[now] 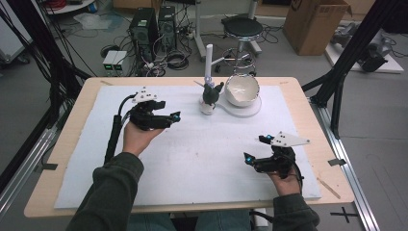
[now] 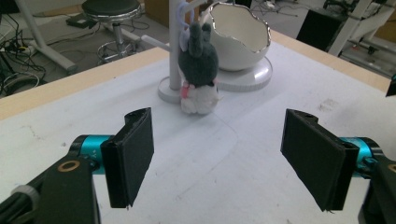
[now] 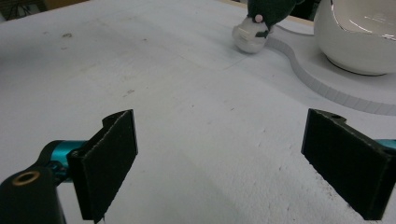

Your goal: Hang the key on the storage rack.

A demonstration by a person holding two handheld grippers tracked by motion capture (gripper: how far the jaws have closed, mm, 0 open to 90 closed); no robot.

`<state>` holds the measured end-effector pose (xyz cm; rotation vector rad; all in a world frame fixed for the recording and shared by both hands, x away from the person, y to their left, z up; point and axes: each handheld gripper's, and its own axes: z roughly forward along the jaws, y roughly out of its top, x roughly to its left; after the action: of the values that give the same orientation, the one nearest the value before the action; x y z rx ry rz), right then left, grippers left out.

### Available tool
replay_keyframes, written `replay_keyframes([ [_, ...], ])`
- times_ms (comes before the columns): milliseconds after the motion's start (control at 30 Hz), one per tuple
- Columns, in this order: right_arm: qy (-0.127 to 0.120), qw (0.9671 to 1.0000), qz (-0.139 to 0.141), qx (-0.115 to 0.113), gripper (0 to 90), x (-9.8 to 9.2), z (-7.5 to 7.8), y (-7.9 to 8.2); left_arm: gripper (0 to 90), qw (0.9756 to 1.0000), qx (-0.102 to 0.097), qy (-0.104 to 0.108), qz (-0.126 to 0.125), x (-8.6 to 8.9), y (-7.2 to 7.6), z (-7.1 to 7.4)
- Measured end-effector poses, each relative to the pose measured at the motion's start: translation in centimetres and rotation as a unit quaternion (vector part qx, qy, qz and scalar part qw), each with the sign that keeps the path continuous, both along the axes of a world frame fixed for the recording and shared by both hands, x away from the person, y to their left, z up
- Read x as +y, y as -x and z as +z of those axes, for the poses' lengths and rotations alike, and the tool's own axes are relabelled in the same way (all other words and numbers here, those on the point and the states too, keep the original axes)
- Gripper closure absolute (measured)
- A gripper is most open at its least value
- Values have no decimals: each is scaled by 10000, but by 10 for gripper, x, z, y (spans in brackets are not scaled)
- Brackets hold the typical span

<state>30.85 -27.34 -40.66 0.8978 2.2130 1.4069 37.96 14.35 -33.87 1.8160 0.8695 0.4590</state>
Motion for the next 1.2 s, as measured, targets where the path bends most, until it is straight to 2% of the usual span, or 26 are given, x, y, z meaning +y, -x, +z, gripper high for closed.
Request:
replay_keyframes([
  [200,-41,10000,-22,6,99,1,1,-1,258,9999,16,2,-145,4,9,-2],
  [300,-28,10000,-36,-13,99,3,1,0,252,9996,22,-167,-237,4,13,-2],
  [367,-1,10000,-21,-11,99,3,1,0,250,9995,-9,-194,-266,6,16,-4],
  [567,-40,10000,-52,59,99,1,0,0,255,9998,-48,-82,-188,20,23,-5],
  [767,-44,10000,-31,6,99,2,1,0,255,9998,-159,-97,-101,33,34,-6],
  [1033,-44,10000,-48,7,99,2,1,0,251,9998,-176,27,-52,41,45,-10],
  [1200,-70,9999,-70,29,99,1,1,0,250,9998,-202,18,-60,42,51,-15],
])
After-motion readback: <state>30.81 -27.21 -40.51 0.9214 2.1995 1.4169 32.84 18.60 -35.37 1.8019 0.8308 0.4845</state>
